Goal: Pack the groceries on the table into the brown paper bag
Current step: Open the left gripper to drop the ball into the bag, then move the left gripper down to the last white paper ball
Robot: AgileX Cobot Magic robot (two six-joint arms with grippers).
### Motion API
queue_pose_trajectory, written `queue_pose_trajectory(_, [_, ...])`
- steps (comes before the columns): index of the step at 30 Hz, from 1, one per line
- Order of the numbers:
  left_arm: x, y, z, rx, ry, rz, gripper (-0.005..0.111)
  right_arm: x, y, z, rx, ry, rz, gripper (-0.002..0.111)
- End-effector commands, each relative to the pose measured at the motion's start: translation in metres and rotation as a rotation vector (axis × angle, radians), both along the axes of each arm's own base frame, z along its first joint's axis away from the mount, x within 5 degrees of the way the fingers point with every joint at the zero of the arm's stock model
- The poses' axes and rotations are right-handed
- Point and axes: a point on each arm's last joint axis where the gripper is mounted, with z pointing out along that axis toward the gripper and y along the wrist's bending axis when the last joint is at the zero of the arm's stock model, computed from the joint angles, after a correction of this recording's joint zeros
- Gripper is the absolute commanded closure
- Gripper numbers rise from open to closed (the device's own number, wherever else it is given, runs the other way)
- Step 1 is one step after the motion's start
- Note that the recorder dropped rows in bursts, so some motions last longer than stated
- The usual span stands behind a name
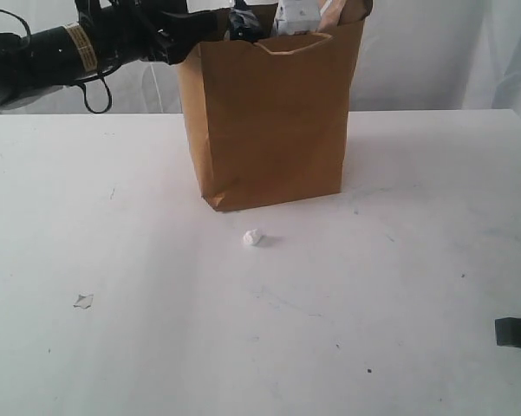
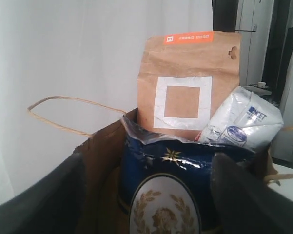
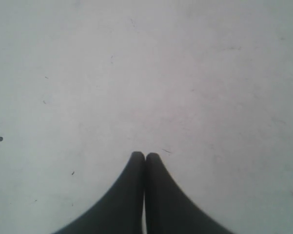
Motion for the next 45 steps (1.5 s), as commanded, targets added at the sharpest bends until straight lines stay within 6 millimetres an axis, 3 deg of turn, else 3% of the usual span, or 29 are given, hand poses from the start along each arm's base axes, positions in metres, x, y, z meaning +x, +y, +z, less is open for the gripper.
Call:
queue_pose_trajectory(1, [-0.008,0.011,0.023,-0.015,-0.072,-0.044,0.038,-0.001,0.000,-0.002,0.004,0.001,-0.007,0.108])
queue_pose_trajectory(3, [-0.011,0.021,0.029,-0.027,-0.062,-0.063,0.046,-0.001,0.000,-0.002,0.004,0.001,-0.007,0.108])
queue_pose_trajectory(5, [-0.011,0.043,0.031,0.006,0.025,-0.061,0.070,-0.001,0.000,-0.002,0.004,0.001,-0.007,0.108])
queue_pose_trajectory(6, [-0.011,0.061,0.031,0.034,0.089,-0.049,0.092,-0.001,0.000,-0.001,0.003,-0.001,-0.008,0.108])
queue_pose_trajectory(7, [-0.011,0.069,0.030,0.059,0.115,-0.042,0.103,-0.001,0.000,-0.001,0.002,-0.005,-0.009,0.108])
queue_pose_trajectory(8, [-0.012,0.082,0.027,0.128,0.123,-0.030,0.107,0.000,0.000,-0.001,0.000,-0.009,-0.011,0.108])
queue_pose_trajectory(12, [-0.013,0.091,0.014,0.238,0.240,-0.013,0.107,0.000,-0.001,-0.001,-0.002,-0.016,-0.013,0.108])
queue_pose_trajectory(15, [-0.007,0.091,-0.013,0.277,0.366,0.164,0.107,0.001,-0.001,-0.001,-0.004,-0.020,-0.014,0.108])
queue_pose_trajectory(18, [-0.013,0.105,-0.043,0.320,0.485,0.411,0.107,0.001,-0.001,-0.001,-0.004,-0.020,-0.014,0.108])
queue_pose_trajectory(23, [-0.050,0.134,-0.061,0.532,0.502,0.872,0.107,0.001,-0.001,-0.001,-0.004,-0.020,-0.014,0.108])
queue_pose_trajectory(27, [-0.098,0.149,-0.078,0.920,0.427,1.304,0.107,0.001,-0.001,0.000,-0.006,-0.027,-0.017,0.108])
queue_pose_trajectory(29, [-0.112,0.144,-0.092,1.008,0.437,1.267,0.107,0.001,-0.001,0.000,-0.006,-0.031,-0.019,0.108])
queue_pose_trajectory(30, [-0.117,0.137,-0.102,1.020,0.459,1.161,0.107,0.002,-0.001,0.000,-0.006,-0.033,-0.019,0.108])
queue_pose_trajectory(33, [-0.127,0.094,-0.126,0.960,0.484,0.596,0.107,0.002,-0.002,0.000,-0.009,-0.042,-0.022,0.108])
queue_pose_trajectory(35, [-0.142,0.058,-0.127,0.851,0.423,0.179,0.107,0.003,-0.002,0.000,-0.008,-0.048,-0.026,0.108])
queue_pose_trajectory(36, [-0.148,0.045,-0.125,0.787,0.436,0.087,0.107,0.003,-0.002,0.001,-0.007,-0.053,-0.030,0.108])
queue_pose_trajectory(38, [-0.150,0.030,-0.120,0.683,0.549,0.107,0.107,0.004,-0.002,0.001,-0.006,-0.058,-0.033,0.108])
queue_pose_trajectory(43, [-0.139,0.002,-0.113,0.448,0.818,0.352,0.107,0.004,-0.001,0.002,0.020,-0.063,-0.052,0.108])
queue_pose_trajectory(45, [-0.127,-0.013,-0.111,0.333,0.922,0.304,0.107,0.004,0.000,0.001,0.022,-0.058,-0.050,0.108])
